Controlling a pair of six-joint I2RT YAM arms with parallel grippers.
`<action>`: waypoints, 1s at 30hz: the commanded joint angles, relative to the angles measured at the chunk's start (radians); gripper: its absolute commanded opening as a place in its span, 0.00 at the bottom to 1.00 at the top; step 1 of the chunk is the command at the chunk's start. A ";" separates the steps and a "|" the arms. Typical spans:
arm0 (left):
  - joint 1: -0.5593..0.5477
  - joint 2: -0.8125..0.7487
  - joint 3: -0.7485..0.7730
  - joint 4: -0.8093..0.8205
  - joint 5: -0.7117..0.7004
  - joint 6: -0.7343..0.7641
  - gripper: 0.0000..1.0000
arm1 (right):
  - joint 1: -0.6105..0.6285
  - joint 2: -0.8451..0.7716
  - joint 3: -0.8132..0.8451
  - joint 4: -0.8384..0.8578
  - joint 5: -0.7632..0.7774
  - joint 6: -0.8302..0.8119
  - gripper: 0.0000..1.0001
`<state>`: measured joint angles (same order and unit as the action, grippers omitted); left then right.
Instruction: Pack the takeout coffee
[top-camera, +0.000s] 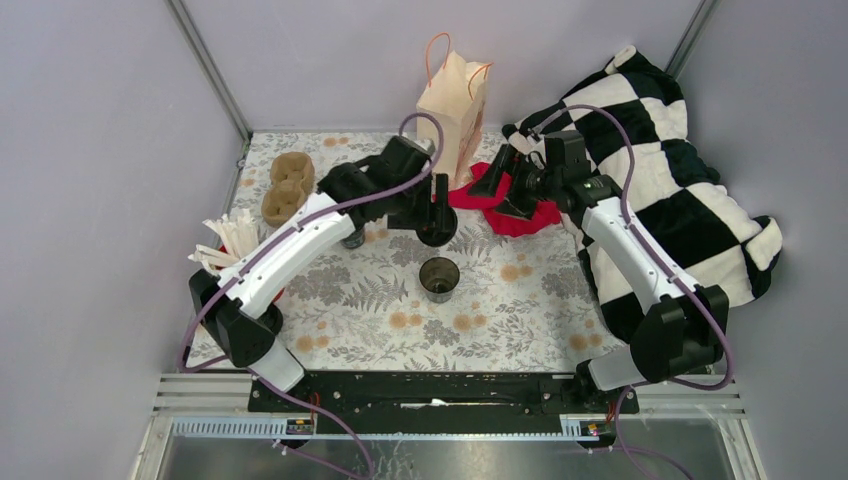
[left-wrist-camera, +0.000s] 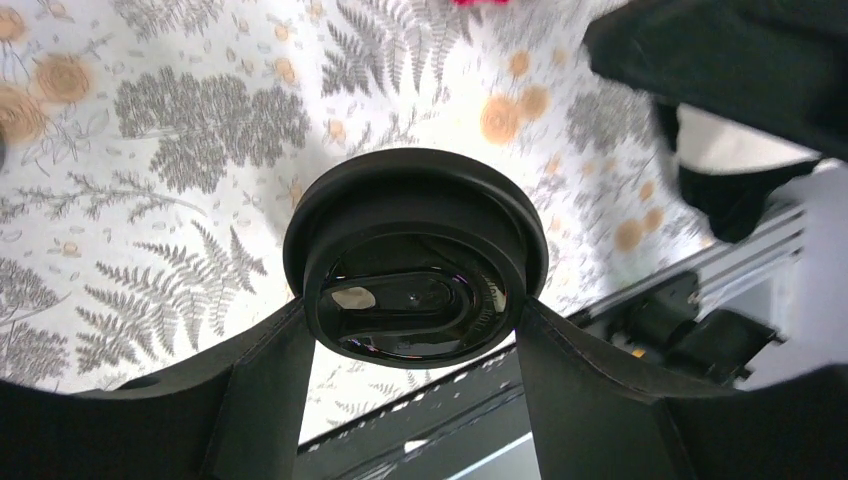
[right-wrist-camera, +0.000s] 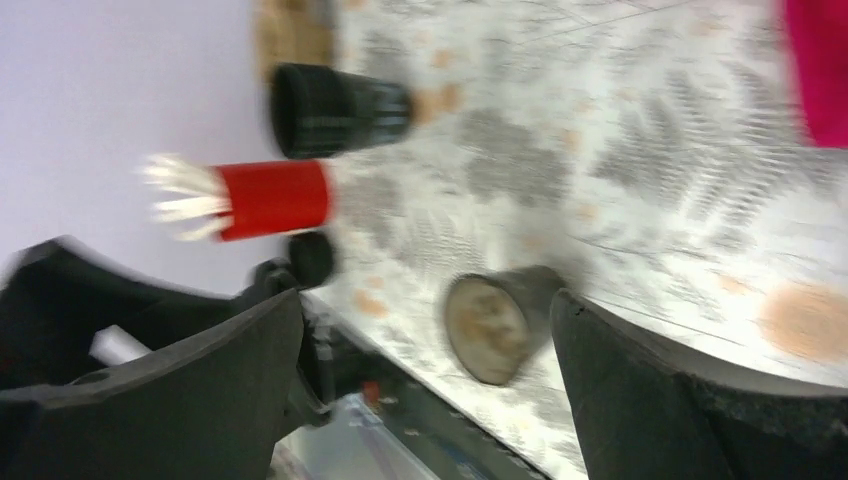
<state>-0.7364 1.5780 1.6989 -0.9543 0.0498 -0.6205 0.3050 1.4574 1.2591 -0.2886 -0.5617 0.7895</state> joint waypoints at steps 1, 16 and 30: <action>-0.124 0.046 0.049 -0.128 -0.127 0.053 0.50 | -0.004 -0.027 0.033 -0.438 0.273 -0.405 1.00; -0.264 0.237 0.091 -0.227 -0.246 0.057 0.51 | -0.004 -0.095 -0.093 -0.377 0.287 -0.405 1.00; -0.241 0.304 0.102 -0.242 -0.265 0.076 0.53 | -0.004 -0.096 -0.102 -0.365 0.276 -0.404 1.00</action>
<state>-0.9897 1.8755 1.7592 -1.1805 -0.1959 -0.5564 0.3027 1.3937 1.1553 -0.6678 -0.2893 0.3965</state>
